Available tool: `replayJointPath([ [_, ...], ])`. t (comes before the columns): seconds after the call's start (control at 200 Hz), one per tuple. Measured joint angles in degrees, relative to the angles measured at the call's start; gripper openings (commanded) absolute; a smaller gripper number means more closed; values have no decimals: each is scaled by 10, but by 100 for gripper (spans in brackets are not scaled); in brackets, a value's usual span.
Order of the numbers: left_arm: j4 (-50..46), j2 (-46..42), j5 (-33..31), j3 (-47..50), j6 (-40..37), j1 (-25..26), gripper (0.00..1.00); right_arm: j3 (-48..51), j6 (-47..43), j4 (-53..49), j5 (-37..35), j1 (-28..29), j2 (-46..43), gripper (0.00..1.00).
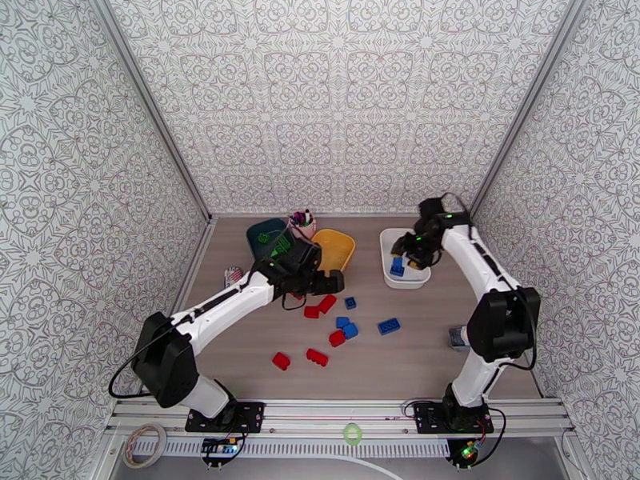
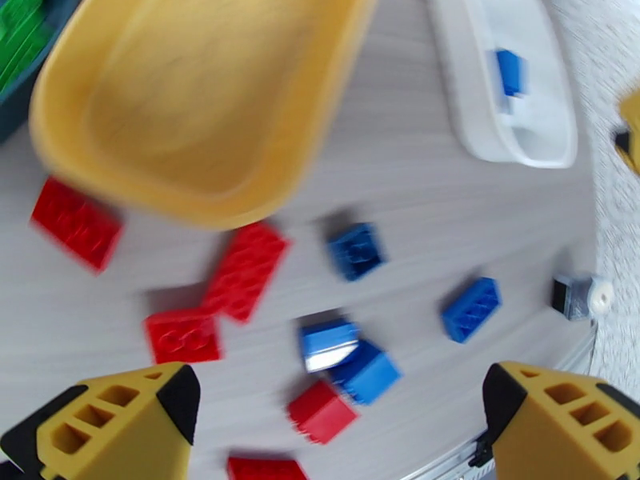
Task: Sort the legos into containers by color
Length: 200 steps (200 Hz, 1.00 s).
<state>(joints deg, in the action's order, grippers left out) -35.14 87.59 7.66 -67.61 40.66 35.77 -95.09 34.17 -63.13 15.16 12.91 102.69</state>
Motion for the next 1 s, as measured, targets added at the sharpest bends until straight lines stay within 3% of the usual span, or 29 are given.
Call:
replayJointPath([
  [0.18,19,-56,0,102,49,-29,99,5,-13,0,-32,121,22,61],
  [0.38,33,-116,1,183,91,-37,99,-2,-32,-1,-59,194,92,62],
  [0.67,28,-186,0,220,109,-59,99,-26,-51,1,-84,241,185,61],
  [1.0,23,-185,0,219,110,-61,99,-40,-53,0,-105,248,213,54],
])
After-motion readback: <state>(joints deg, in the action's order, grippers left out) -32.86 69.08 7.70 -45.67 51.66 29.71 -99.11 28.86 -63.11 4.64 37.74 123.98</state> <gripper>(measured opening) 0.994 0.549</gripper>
